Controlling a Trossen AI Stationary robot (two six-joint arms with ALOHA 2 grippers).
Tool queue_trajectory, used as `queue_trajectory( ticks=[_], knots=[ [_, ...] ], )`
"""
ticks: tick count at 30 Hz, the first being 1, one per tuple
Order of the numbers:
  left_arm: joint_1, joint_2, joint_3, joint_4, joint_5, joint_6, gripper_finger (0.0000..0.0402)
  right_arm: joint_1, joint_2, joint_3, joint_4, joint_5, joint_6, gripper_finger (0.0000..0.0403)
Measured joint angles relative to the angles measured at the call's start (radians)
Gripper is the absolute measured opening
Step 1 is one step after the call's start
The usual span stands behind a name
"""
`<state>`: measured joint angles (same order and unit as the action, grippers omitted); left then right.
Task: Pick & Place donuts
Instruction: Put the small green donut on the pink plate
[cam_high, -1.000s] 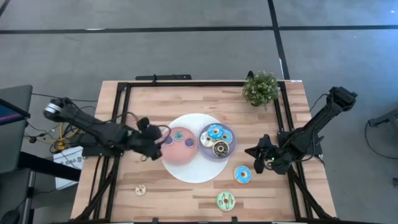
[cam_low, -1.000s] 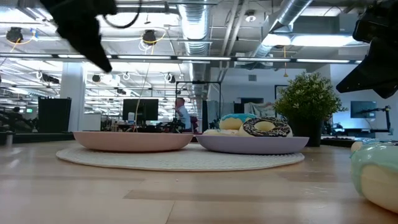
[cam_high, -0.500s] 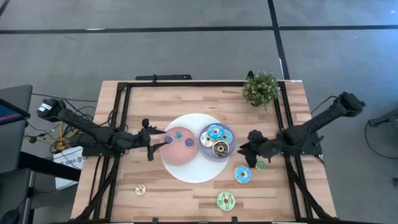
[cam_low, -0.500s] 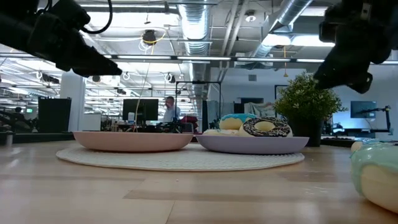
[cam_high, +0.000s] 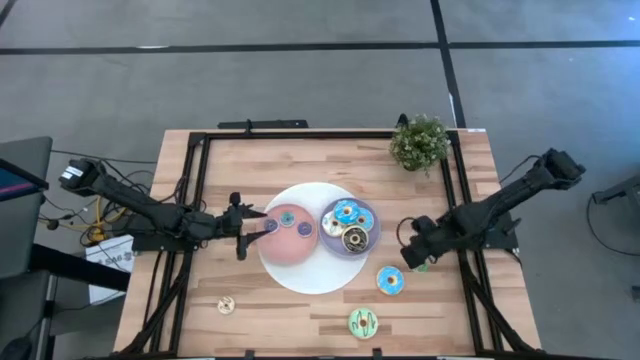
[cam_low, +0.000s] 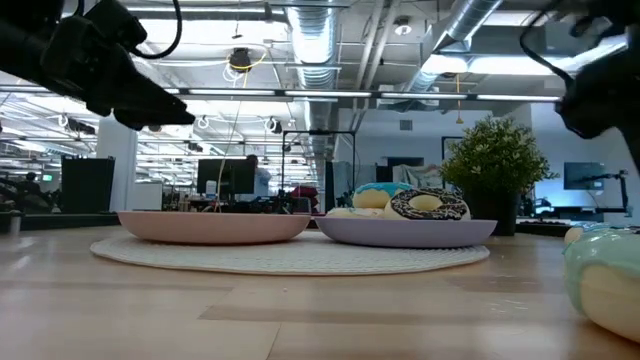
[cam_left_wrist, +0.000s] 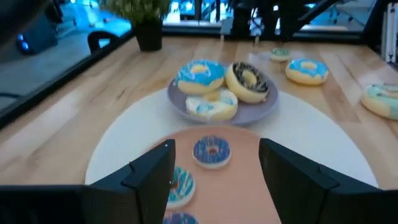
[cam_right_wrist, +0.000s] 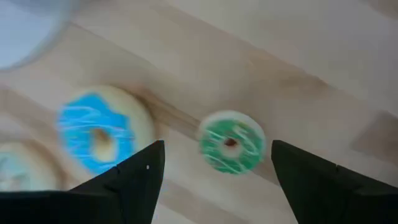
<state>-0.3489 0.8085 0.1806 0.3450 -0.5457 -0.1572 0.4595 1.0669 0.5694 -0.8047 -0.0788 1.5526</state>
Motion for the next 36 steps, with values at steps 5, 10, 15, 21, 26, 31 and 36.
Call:
queue_trajectory(
  ticks=[5,10,15,21,26,31,36],
  knots=[
    [0.000,0.003,0.000,-0.060,0.001,-0.076,0.0226,0.067,0.129,0.000,0.032,-0.012,0.078,0.0287],
    [0.000,0.003,0.000,-0.092,0.001,-0.117,0.0226,0.097,0.216,0.000,0.113,-0.011,0.090,0.0286],
    [0.000,0.003,0.000,-0.094,0.001,-0.120,0.0226,0.095,0.292,0.004,0.131,-0.012,0.098,0.0286],
    [0.000,0.003,0.000,-0.093,0.001,-0.121,0.0226,0.095,0.321,0.006,0.128,-0.012,0.095,0.0286],
    [0.000,0.003,0.000,-0.093,0.001,-0.121,0.0226,0.095,0.290,0.002,0.133,-0.003,0.097,0.0278],
    [0.000,0.003,0.000,-0.093,0.001,-0.121,0.0226,0.095,0.287,0.000,0.125,-0.004,0.097,0.0238],
    [0.000,0.003,0.000,-0.094,0.001,-0.121,0.0226,0.095,0.285,-0.001,0.113,-0.005,0.097,0.0184]
  ],
)
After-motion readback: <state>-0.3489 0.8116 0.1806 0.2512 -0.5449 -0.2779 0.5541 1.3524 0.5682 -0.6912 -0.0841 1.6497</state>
